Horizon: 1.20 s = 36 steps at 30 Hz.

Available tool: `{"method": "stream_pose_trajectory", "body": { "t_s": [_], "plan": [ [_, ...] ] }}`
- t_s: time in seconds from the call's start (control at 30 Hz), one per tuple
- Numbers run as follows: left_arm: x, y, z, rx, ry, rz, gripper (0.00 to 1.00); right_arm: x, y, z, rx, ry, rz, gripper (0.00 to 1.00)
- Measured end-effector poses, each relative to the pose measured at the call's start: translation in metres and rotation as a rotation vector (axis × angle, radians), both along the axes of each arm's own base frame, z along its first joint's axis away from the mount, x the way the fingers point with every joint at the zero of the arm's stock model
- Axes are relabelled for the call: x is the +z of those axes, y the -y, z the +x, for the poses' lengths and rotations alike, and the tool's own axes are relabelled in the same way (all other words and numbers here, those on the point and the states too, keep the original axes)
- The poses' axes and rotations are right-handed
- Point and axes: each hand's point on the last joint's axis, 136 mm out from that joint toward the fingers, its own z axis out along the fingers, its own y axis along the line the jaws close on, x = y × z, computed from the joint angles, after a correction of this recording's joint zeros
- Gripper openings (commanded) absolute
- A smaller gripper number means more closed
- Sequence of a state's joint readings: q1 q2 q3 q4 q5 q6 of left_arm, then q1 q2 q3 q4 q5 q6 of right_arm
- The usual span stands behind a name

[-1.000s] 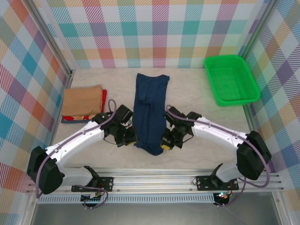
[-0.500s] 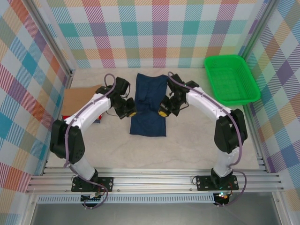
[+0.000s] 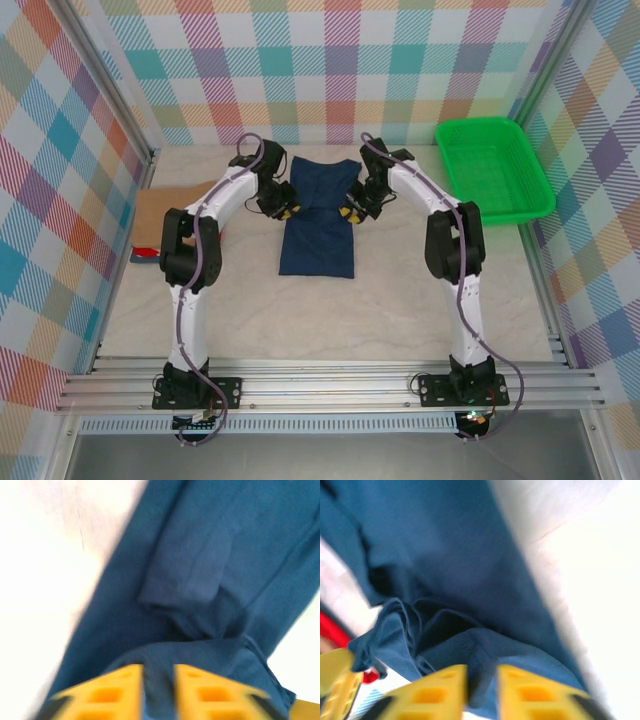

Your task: Fold and stack the t-shirts

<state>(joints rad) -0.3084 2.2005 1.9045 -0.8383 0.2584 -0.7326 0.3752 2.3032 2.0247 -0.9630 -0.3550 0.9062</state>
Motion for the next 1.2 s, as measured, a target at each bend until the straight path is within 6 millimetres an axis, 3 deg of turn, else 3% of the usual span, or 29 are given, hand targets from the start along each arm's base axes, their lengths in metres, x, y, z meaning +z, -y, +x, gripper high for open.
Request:
{"method": "stream_pose_trajectory", "body": {
  "t_s": [0.13, 0.23, 0.3, 0.4, 0.5, 0.6, 0.7, 0.77, 0.9, 1.2],
  "plan": [
    [0.000, -0.014, 0.002, 0.017, 0.000, 0.050, 0.61, -0.011, 0.015, 0.004, -0.017, -0.019, -0.046, 0.59],
    [0.013, -0.025, -0.004, 0.026, 0.024, 0.080, 0.61, 0.001, 0.026, 0.008, -0.021, 0.029, -0.080, 0.60],
    [0.025, -0.031, -0.021, 0.026, 0.037, 0.080, 0.58, 0.014, 0.032, -0.002, -0.020, 0.063, -0.095, 0.61],
    [0.033, -0.037, -0.068, 0.012, 0.017, 0.058, 0.53, 0.033, 0.041, -0.040, -0.001, 0.086, -0.111, 0.61],
    [0.018, -0.040, -0.118, 0.008, -0.043, 0.022, 0.53, 0.037, 0.034, -0.086, 0.051, 0.096, -0.102, 0.61],
    [-0.012, -0.038, -0.160, 0.005, -0.137, -0.018, 0.57, 0.017, 0.014, -0.126, 0.122, 0.065, -0.075, 0.62],
    [-0.037, -0.031, -0.181, 0.011, -0.192, -0.067, 0.59, -0.011, -0.004, -0.151, 0.168, 0.016, -0.050, 0.61],
    [-0.042, -0.026, -0.184, 0.011, -0.198, -0.090, 0.58, -0.025, -0.006, -0.157, 0.169, -0.014, -0.047, 0.61],
    [-0.043, -0.012, -0.170, -0.007, -0.151, -0.131, 0.56, -0.042, -0.004, -0.150, 0.146, -0.028, -0.052, 0.59],
    [-0.062, -0.005, -0.163, -0.028, -0.170, -0.116, 0.43, -0.057, -0.005, -0.143, 0.137, -0.052, -0.062, 0.38]
  ]
}}
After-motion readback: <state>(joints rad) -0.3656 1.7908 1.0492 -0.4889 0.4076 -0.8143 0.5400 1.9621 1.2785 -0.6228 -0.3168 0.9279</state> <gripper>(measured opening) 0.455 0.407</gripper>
